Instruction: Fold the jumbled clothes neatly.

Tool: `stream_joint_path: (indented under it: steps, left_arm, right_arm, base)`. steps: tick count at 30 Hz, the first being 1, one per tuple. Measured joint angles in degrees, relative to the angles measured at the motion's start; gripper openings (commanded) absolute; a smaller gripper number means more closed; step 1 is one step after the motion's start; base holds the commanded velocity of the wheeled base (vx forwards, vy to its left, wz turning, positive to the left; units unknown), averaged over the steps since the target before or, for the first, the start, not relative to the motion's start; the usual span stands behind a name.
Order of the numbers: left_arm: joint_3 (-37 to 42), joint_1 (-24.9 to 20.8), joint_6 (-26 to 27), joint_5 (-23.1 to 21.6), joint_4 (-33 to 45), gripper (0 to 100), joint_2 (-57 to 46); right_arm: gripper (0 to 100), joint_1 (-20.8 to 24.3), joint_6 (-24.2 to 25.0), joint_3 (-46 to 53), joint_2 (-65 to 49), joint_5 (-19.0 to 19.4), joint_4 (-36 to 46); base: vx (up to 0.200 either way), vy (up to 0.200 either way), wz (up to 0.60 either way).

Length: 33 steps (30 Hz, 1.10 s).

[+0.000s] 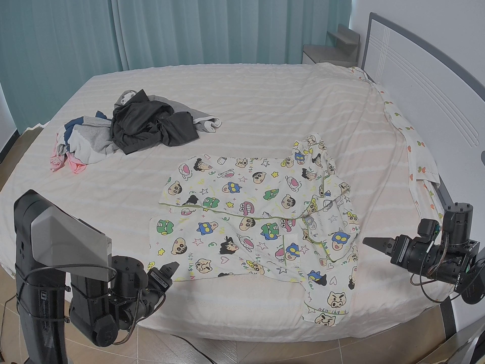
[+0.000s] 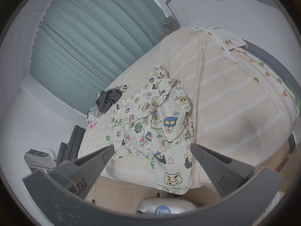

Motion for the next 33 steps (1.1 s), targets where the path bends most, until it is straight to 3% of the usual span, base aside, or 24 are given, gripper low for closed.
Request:
stream_joint_path:
  steps: [15,33]
  left_arm:
    - [-4.3,0.1,2.0,4.4,0.0,100,3.9]
    - [-10.4,-0.1,10.0,5.1,0.0,100,7.5]
  right_arm:
    - [100,0.7,0.2,0.5,-1.5,0.2,-0.1]
    - [100,0.9,0.0,1.1,-1.1,0.3,-0.1]
  base:
    - [0.000,0.000,0.00]
    - [0.000,0.000,0.00]
